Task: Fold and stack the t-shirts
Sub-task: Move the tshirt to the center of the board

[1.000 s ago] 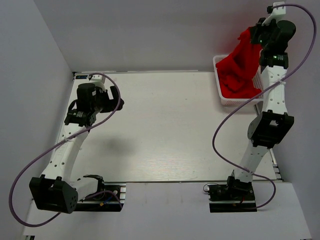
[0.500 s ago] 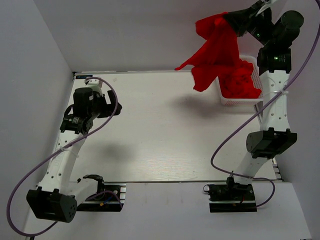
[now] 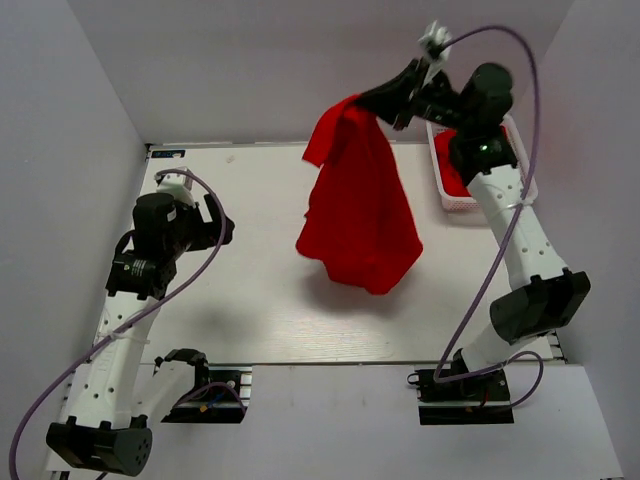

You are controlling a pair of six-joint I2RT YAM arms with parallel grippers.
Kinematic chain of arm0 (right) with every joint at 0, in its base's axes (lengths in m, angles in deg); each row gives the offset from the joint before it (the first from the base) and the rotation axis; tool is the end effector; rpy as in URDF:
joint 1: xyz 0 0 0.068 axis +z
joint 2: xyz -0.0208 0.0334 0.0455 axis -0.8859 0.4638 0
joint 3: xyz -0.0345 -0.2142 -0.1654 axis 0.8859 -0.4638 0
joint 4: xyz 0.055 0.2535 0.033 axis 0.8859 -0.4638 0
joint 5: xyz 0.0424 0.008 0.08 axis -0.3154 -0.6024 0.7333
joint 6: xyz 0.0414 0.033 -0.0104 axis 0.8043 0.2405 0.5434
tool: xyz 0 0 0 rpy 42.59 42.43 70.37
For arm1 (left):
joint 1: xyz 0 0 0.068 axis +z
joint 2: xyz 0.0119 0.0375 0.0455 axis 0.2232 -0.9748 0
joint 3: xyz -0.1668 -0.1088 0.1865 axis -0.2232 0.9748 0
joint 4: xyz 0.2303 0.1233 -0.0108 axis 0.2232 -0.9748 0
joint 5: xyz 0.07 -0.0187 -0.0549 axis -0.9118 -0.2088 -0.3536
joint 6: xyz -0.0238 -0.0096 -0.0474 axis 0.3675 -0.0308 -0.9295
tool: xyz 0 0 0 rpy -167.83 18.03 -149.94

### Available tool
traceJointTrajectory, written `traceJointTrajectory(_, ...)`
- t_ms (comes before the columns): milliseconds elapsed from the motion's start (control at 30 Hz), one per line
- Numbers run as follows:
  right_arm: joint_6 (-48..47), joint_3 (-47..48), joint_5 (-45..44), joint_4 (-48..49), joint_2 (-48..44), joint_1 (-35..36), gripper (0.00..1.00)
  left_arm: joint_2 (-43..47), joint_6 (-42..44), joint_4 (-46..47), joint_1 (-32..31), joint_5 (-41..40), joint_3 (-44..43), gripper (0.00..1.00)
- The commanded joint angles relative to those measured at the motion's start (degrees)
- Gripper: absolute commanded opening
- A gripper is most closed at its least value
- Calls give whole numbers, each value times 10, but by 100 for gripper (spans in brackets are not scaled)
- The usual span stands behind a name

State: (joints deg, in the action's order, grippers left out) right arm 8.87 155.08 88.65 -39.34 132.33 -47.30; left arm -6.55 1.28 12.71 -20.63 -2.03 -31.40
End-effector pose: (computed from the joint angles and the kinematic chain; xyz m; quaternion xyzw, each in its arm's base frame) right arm 0.3213 0.1156 0.5465 -0.3654 0.4791 0.4280 0.6736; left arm 0.1799 -0.0272 0.3586 -0.0376 0.8723 -0.1293 0.4702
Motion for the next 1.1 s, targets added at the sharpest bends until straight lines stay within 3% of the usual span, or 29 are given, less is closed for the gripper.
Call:
traceJointTrajectory(0,-70,-129,-62,5,-30,39,0,23,-6,-23,-3,-23,11,99)
traceJointTrajectory(33,-71,-160,-71,12,-43,45,0,23,-6,-31,-3,-23,11,99)
traceJointTrajectory(67,-71,-269,-104,18,-48,50,0,23,-6,-31,-3,-29,16,99)
traceJointTrajectory(133,-63,-353,-113,92,-70,67,0,28,-6,-43,-3,-29,21,99)
traceJointTrajectory(167,-48,-462,-131,120,-75,80,0,28,-6,-49,-3,-29,21,99)
traceJointTrajectory(267,-56,-548,-170,131,-71,97,0,28,-6,-54,-3,-29,27,99)
traceJointTrajectory(367,-73,-567,-221,69,-45,114,0,23,-6,-54,-3,-14,40,99)
traceJointTrajectory(400,-75,-558,-229,21,-34,115,8,16,-12,-54,-3,-5,40,99)
traceJointTrajectory(467,-86,-554,-253,6,-24,123,76,9,-12,-49,-3,6,47,99)
traceJointTrajectory(500,-84,-551,-260,-6,-21,125,90,3,-12,-49,-3,14,53,99)
traceJointTrajectory(733,-55,-515,-354,-48,-82,125,90,-24,-18,-44,-3,36,53,99)
traceJointTrajectory(1067,28,-575,-597,-151,-256,118,90,-98,-28,64,-8,191,93,99)
